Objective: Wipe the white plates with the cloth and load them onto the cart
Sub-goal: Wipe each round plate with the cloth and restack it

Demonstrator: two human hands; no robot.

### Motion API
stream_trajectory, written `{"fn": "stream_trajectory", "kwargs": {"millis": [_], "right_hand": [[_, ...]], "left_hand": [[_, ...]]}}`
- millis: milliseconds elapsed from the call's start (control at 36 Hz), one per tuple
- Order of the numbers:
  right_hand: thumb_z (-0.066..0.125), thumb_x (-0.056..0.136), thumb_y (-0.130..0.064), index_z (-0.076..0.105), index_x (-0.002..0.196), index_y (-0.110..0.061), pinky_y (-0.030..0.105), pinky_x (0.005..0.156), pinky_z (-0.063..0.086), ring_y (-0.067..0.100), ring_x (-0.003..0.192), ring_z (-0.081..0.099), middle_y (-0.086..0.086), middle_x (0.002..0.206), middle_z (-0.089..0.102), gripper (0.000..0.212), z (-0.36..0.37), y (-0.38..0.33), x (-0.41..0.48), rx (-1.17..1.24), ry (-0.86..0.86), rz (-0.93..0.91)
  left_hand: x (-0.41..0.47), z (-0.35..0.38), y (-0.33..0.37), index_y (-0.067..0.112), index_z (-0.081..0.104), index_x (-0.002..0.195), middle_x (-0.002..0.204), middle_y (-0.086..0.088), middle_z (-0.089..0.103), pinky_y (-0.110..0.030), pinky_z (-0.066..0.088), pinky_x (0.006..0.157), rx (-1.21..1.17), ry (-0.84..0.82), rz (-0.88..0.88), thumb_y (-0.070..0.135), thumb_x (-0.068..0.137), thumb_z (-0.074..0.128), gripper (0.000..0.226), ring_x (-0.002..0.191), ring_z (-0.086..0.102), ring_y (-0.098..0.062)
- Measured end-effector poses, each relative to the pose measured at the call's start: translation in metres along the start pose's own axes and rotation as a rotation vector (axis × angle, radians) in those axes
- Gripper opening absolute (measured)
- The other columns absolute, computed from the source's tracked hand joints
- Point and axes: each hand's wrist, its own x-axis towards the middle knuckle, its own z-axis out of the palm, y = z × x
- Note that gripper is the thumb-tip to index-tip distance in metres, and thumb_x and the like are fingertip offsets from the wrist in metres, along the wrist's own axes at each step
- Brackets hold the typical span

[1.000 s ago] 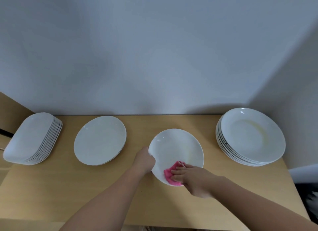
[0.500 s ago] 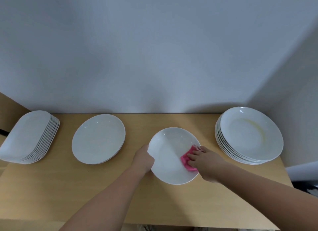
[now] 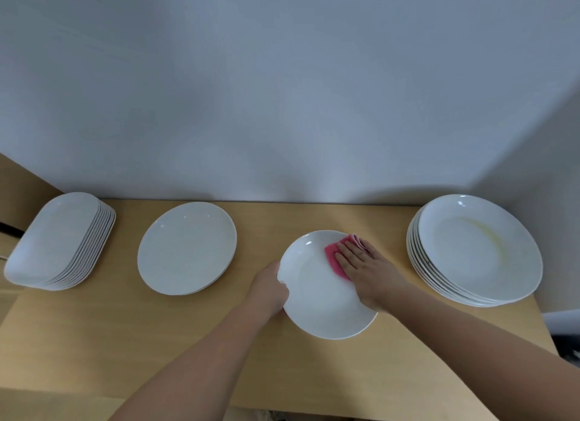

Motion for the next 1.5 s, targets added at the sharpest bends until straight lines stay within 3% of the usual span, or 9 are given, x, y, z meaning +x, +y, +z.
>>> {"fn": "stream_trajectory", "kwargs": {"millis": [306,583,750,889,1028,1167,1278,1361,1500], "right_hand": [[0.024,0.094,-0.018,-0.027,0.141,-0.019,0.035,0.105,-0.032,0.019,0.129,-0.043,-0.002,0.148,-0.032,0.070,0.004,-0.013,0.039,0.142,0.076,-0.036],[0.033,0.095,-0.015,-0.024,0.142,-0.020,0.034,0.110,-0.026,0.019,0.137,-0.034,-0.003,0.148,-0.032,0.074,0.001,-0.038,0.049,0.276,0.048,-0.102],[0.035,0.097,-0.008,-0.015,0.149,-0.019,0.031,0.108,-0.025,0.017,0.137,-0.032,-0.002,0.156,-0.023,0.074,-0.005,-0.044,0.046,0.263,0.048,-0.237],[0.040,0.094,0.001,0.002,0.154,-0.018,0.028,0.111,-0.018,0.019,0.147,-0.014,0.000,0.162,-0.003,0.074,-0.014,-0.042,0.025,0.248,-0.038,-0.375],[0.050,0.092,-0.001,0.027,0.151,-0.015,0.030,0.117,-0.006,0.018,0.149,0.005,0.002,0.161,0.013,0.065,-0.025,-0.036,-0.014,0.203,-0.195,-0.457],[0.043,0.086,0.008,0.044,0.142,-0.018,0.035,0.113,0.029,0.018,0.139,0.033,-0.005,0.150,0.040,0.061,-0.043,-0.013,-0.045,0.241,-0.214,-0.363],[0.041,0.082,0.011,0.045,0.140,-0.023,0.039,0.102,0.041,0.019,0.135,0.040,-0.012,0.146,0.044,0.068,-0.050,0.008,-0.060,0.293,-0.093,-0.243],[0.040,0.080,0.010,0.048,0.138,-0.028,0.034,0.097,0.042,0.019,0.130,0.045,-0.014,0.145,0.046,0.070,-0.056,0.019,-0.069,0.393,0.010,-0.140],[0.044,0.084,0.006,0.052,0.136,-0.028,0.029,0.097,0.041,0.016,0.126,0.048,-0.016,0.143,0.047,0.062,-0.065,0.023,-0.077,0.505,0.143,-0.038]], "left_hand": [[0.005,0.004,-0.004,0.015,0.058,0.120,0.108,-0.003,0.064,-0.021,0.041,0.064,0.014,0.032,0.016,0.001,0.088,0.042,0.038,0.090,0.057,-0.017],[0.006,0.006,-0.006,0.013,0.056,0.125,0.113,-0.004,0.064,-0.026,0.047,0.079,0.005,0.053,-0.005,0.001,0.090,0.043,0.039,0.100,0.059,-0.021],[0.006,0.005,-0.008,0.015,0.058,0.122,0.104,0.001,0.063,-0.018,0.042,0.062,-0.026,0.042,-0.004,0.003,0.091,0.043,0.037,0.089,0.058,-0.014],[0.005,0.006,-0.011,0.019,0.059,0.116,0.092,0.008,0.060,-0.014,0.044,0.055,-0.098,0.053,-0.029,0.004,0.089,0.045,0.033,0.080,0.057,-0.006],[0.000,0.005,-0.008,0.020,0.058,0.095,0.087,0.003,0.061,-0.032,0.052,0.066,-0.113,0.055,-0.034,0.007,0.083,0.046,0.021,0.076,0.058,-0.015],[-0.003,0.002,-0.012,0.015,0.052,0.121,0.098,0.010,0.056,-0.022,0.044,0.059,-0.037,0.073,-0.032,0.014,0.092,0.048,0.029,0.084,0.056,-0.007],[-0.009,-0.002,-0.012,0.018,0.048,0.107,0.103,0.002,0.058,-0.032,0.049,0.068,0.222,0.192,0.032,0.025,0.095,0.049,0.014,0.082,0.056,-0.013],[-0.012,0.001,-0.014,0.021,0.045,0.126,0.124,0.004,0.048,-0.032,0.045,0.078,0.472,0.209,0.195,0.027,0.096,0.047,0.031,0.102,0.052,-0.017],[-0.020,0.020,-0.015,0.021,0.045,0.138,0.145,0.004,0.039,-0.031,0.038,0.105,0.689,-0.006,0.448,0.030,0.099,0.043,0.040,0.133,0.036,-0.017]]}}
